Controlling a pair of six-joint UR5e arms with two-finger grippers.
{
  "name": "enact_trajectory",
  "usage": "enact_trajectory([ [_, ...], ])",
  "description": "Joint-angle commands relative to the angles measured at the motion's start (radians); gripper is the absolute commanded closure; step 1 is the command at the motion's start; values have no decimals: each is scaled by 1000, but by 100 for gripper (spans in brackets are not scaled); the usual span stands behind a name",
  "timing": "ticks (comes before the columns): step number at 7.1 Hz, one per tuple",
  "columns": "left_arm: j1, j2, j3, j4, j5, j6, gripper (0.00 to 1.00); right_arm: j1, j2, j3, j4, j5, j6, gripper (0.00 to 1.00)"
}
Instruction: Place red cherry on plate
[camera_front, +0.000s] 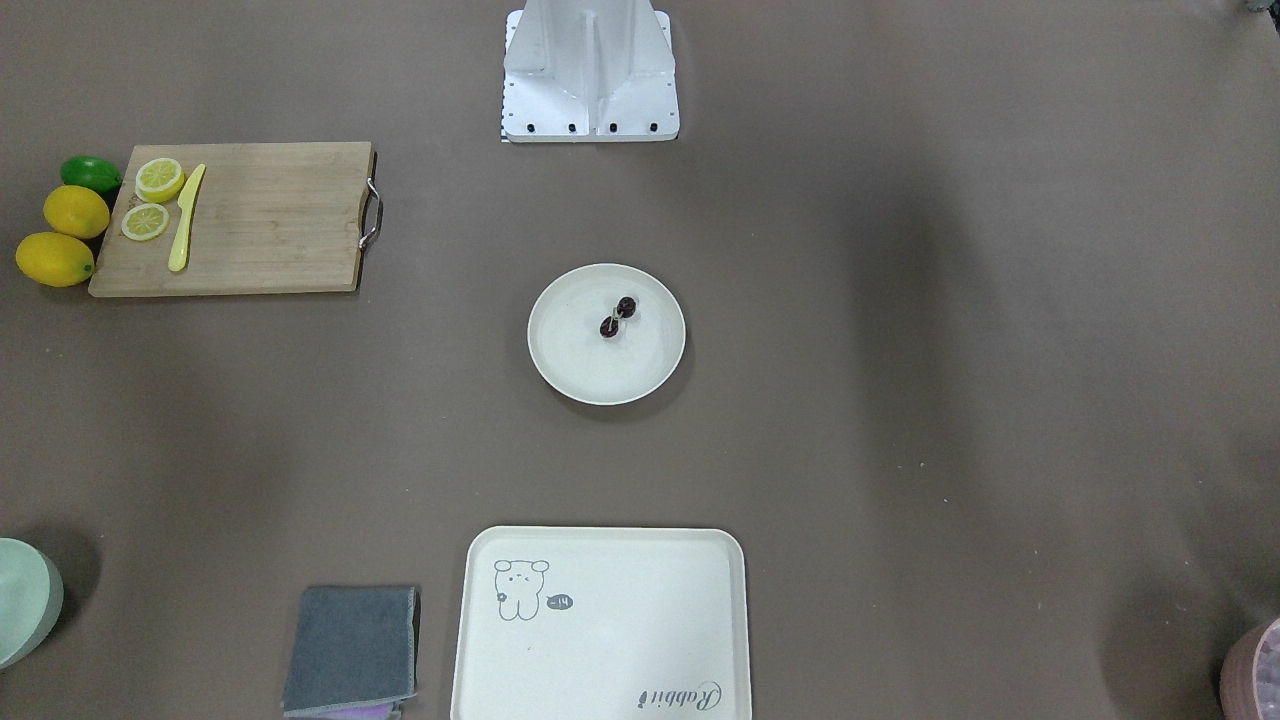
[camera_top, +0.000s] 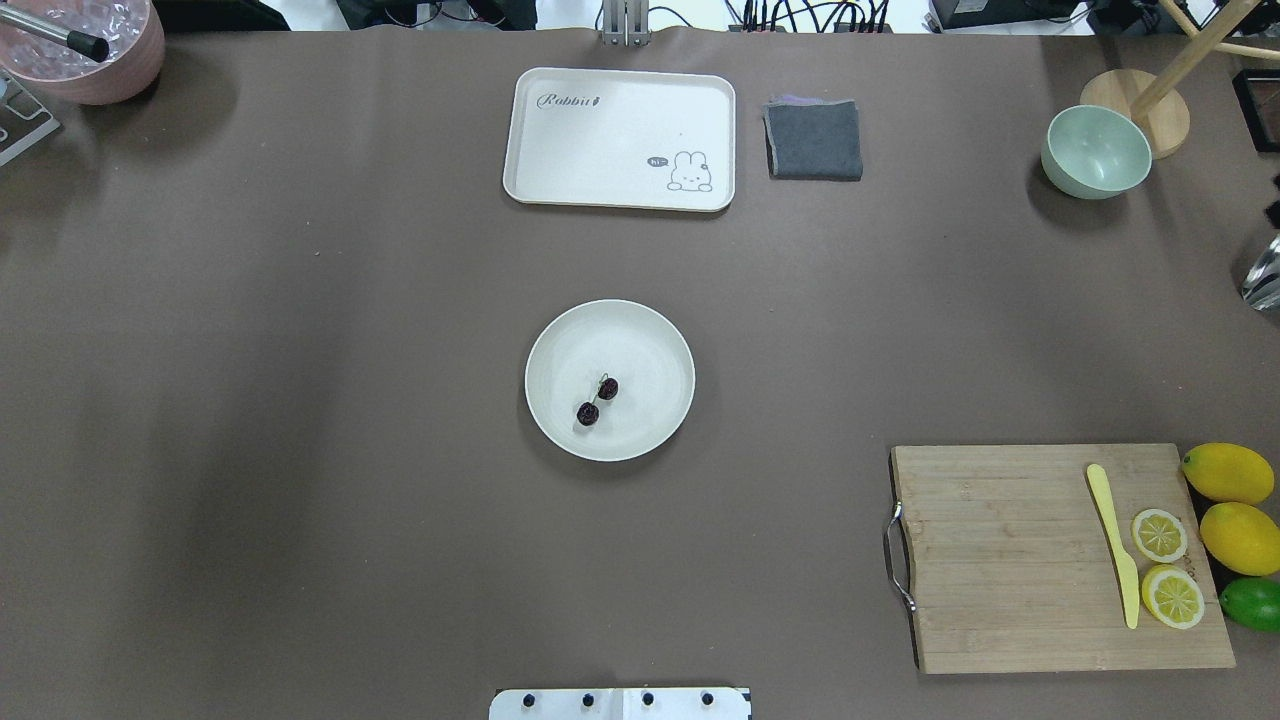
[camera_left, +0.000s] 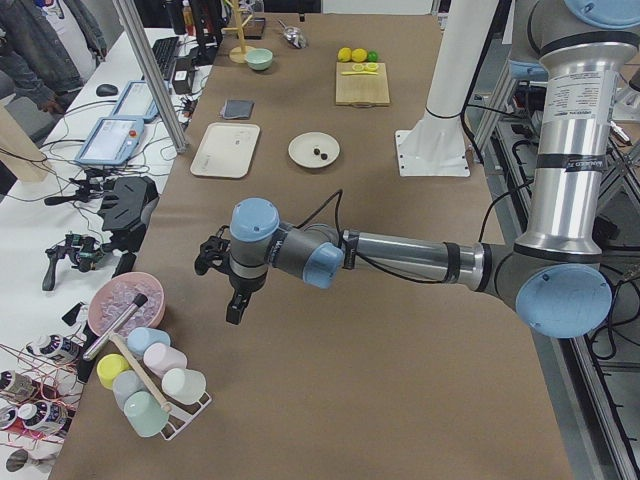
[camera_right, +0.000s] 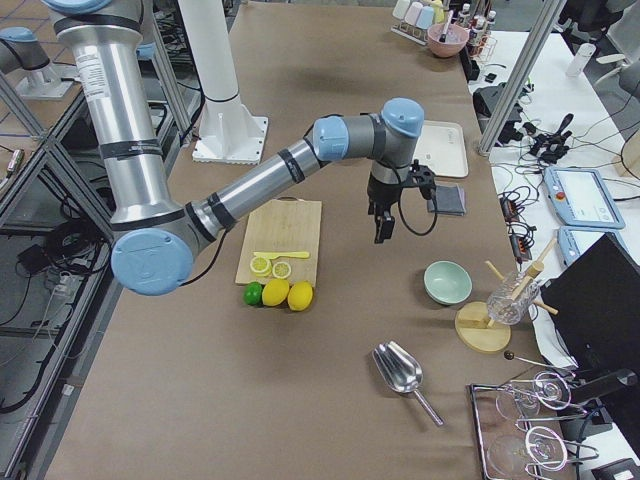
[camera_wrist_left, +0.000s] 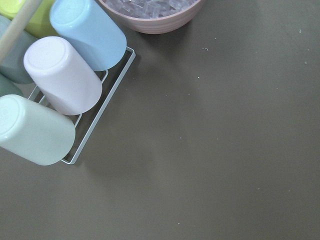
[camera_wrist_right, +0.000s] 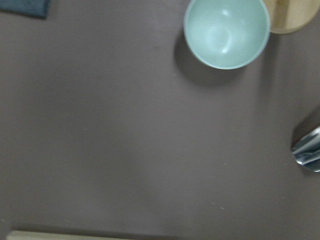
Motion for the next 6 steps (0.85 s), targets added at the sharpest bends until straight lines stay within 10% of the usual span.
enact_trajectory([
  [1,-18,14,0,8,-7,5,2,127,-103,-170,119,85,-188,0],
  [3,-18,14,8,8,-6,5,2,142,-125,-392,454,105,-166,0],
  [6,-25,16,3,16,-6,3,2,190,-128,-393,456,102,-75,0],
])
